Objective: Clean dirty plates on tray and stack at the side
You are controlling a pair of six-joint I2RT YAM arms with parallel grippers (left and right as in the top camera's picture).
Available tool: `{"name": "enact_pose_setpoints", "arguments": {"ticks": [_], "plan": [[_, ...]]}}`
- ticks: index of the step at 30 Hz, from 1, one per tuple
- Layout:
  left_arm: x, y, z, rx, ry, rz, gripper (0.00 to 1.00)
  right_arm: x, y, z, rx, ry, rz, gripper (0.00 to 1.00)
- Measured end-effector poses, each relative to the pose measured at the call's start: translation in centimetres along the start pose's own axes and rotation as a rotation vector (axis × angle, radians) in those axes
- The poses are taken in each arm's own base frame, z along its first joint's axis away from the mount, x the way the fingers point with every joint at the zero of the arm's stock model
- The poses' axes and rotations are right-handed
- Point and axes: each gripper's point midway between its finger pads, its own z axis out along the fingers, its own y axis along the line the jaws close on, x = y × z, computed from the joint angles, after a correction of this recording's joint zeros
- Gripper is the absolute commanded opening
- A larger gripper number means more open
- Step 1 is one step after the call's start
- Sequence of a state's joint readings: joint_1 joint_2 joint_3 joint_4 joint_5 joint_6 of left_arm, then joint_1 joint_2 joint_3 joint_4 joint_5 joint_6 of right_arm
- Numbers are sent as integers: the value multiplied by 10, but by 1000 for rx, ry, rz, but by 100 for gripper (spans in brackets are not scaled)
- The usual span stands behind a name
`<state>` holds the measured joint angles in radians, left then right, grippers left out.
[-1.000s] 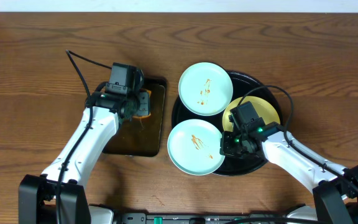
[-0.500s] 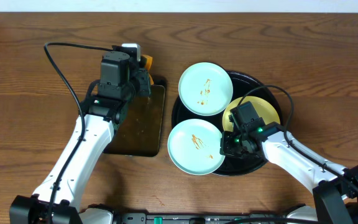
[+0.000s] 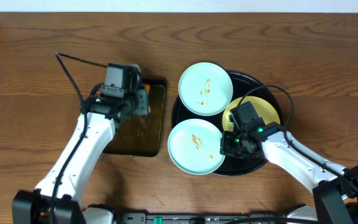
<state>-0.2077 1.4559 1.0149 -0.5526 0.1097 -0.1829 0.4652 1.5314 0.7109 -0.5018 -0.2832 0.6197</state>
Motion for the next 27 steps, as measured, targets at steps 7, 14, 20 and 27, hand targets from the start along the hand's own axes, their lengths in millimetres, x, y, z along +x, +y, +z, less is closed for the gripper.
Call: {"name": "enact_pose_setpoints", "arguments": {"ticks": [7,14,20,27], "plan": [[51,14,24,-62,240,-18,7,0,0,0,1,0,0,1],[63,17,25,-75,293,-21,8,0,0,0,1,0,0,1],[64,18,24,-76,296,-21,7,0,0,0,1,1,1,1],[65,10,24,-30,309,-23,7,0,0,0,1,1,1,1]]}}
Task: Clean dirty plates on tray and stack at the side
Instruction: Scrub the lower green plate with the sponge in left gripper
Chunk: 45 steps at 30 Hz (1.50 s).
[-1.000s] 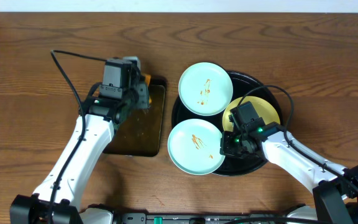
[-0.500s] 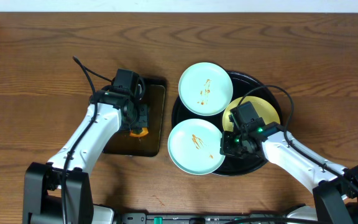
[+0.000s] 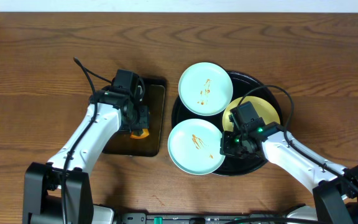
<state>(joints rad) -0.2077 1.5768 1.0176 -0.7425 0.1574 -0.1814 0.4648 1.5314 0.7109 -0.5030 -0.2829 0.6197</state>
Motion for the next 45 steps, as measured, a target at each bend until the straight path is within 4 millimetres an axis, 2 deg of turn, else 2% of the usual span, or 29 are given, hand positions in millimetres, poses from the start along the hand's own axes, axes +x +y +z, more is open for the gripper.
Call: {"name": "enact_pose_setpoints", "arguments": {"ticks": [3,6,8,15,20,28,34,40,45], "plan": [[-6,-17,-8,78,-7,17,7,0,0,0,0,0,0,1],[-22,-44,-22,161,-56,71,6,0,0,0,0,0,-1,1],[-24,-63,-27,198,-71,114,8,0,0,0,0,0,0,1],[8,-138,-25,302,-35,194,7,0,0,0,0,0,0,1],[37,-173,-11,336,19,182,8,0,0,0,0,0,0,1],[68,-197,29,309,141,88,8,0,0,0,0,1,0,1],[87,-205,45,292,206,77,7,1,0,0,1,2,0,1],[83,-200,48,263,190,51,7,1,0,0,2,3,0,1],[64,-183,51,230,150,1,8,1,0,0,2,3,1,1]]}}
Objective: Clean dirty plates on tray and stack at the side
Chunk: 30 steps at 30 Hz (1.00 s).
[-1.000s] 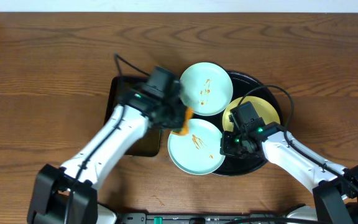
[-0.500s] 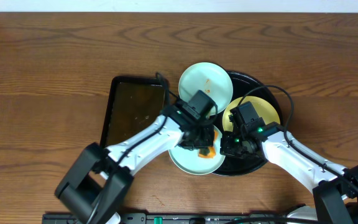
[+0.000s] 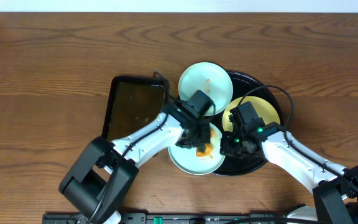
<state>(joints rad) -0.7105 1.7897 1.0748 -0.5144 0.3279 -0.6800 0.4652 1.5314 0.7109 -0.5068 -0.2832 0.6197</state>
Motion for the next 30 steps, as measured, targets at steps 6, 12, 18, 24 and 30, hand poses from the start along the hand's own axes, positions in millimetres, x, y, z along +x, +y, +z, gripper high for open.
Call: {"name": "enact_pose_setpoints", "arguments": {"ticks": [6,12,18,24,30], "plan": [[-26,28,-9,-23,-42,-92,8,0,0,0,0,0,0,1],[-22,50,-25,-68,-14,-127,8,0,0,0,0,2,0,1],[-26,46,-77,-37,-119,-26,8,0,0,0,1,2,0,2],[-36,61,-110,-59,-210,-21,7,1,-1,0,6,2,-1,12],[-54,101,-121,-168,-277,-103,8,1,-1,0,7,2,0,14]]}}
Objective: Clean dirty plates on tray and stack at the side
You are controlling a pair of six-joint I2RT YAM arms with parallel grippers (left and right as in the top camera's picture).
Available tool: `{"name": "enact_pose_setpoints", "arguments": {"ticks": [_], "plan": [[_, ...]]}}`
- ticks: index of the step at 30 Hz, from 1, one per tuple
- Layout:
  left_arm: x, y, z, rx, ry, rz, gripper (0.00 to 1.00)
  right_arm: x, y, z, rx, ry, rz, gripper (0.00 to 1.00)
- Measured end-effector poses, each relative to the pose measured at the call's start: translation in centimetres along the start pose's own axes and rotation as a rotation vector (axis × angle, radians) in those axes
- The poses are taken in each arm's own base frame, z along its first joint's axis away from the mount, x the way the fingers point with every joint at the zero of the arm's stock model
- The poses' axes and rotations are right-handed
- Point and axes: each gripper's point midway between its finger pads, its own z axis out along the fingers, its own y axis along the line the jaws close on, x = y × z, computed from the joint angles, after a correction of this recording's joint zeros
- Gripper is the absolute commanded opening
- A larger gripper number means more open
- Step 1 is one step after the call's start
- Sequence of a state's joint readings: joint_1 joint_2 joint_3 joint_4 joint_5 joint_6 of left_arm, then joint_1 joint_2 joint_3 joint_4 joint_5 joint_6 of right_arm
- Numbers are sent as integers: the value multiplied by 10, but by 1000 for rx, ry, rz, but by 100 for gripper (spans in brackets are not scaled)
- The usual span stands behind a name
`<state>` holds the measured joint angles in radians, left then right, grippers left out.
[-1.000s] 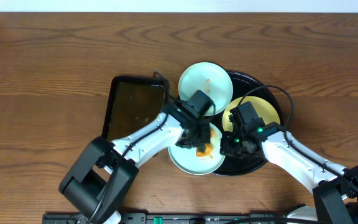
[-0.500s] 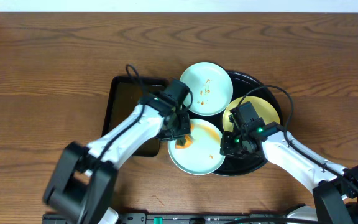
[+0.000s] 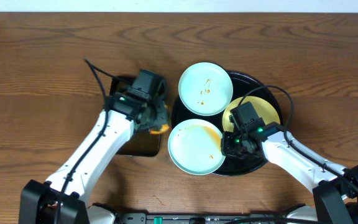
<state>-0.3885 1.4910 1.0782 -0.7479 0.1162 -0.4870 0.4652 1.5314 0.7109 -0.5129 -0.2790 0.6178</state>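
Note:
The near teal plate [image 3: 194, 149] lies on the front left of the round black tray [image 3: 244, 79]. Its face is wiped, with only a faint orange smear near its upper right rim. The far teal plate [image 3: 205, 88] carries orange-brown stains. A yellow plate [image 3: 263, 112] is partly hidden under my right arm. My right gripper [image 3: 227, 145] is shut on the near teal plate's right rim. My left gripper [image 3: 156, 119] is shut on an orange sponge [image 3: 160, 129], just left of the round tray.
A dark rectangular tray [image 3: 132, 142] lies under my left gripper and is mostly hidden by the arm. Bare wooden table [image 3: 36, 93] lies to the left and at the back. A black cable loops over the right arm.
My left gripper has moved with the sponge from the near teal plate leftward to the dark rectangular tray's right edge. The orange stain on that plate is gone. The right gripper has not moved.
My left gripper was at the rectangular tray's far end while both teal plates were stained. Then it held the orange sponge over that tray. Then the sponge was on the near teal plate, held by my right gripper. Now that plate is wiped and the sponge is back by the tray.

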Motion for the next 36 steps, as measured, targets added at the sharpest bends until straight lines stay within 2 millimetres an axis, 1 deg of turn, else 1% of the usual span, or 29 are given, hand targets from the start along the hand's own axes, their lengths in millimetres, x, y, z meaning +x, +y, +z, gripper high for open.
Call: {"name": "enact_pose_setpoints", "arguments": {"ticks": [5,8,11,16,19,21,26,28,30,36], "plan": [[-17,24,-2,-52,-43,-52,8,1,-1,1,1,2,0,13],[-21,33,-2,-68,-53,-72,8,4,-4,3,3,5,2,7],[-22,35,-3,-76,-57,-75,8,3,-3,6,-14,-11,-2,1],[-22,35,-3,-76,-56,-75,7,-10,8,6,-63,-67,-24,1],[-20,36,-3,-81,-48,-75,8,-16,11,6,-76,-97,-36,1],[-20,37,-3,-81,-47,-75,8,-24,13,6,-81,-134,-60,1],[-20,37,-3,-81,-47,-75,8,-33,7,4,-37,-185,-128,1],[-20,37,-3,-81,-47,-75,8,-37,7,0,-22,-212,-163,1],[-20,37,-3,-81,-47,-75,8,-44,8,-9,-12,-252,-194,1],[-20,37,-3,-81,-47,-75,8,-64,15,-48,14,-413,-252,1]]}}
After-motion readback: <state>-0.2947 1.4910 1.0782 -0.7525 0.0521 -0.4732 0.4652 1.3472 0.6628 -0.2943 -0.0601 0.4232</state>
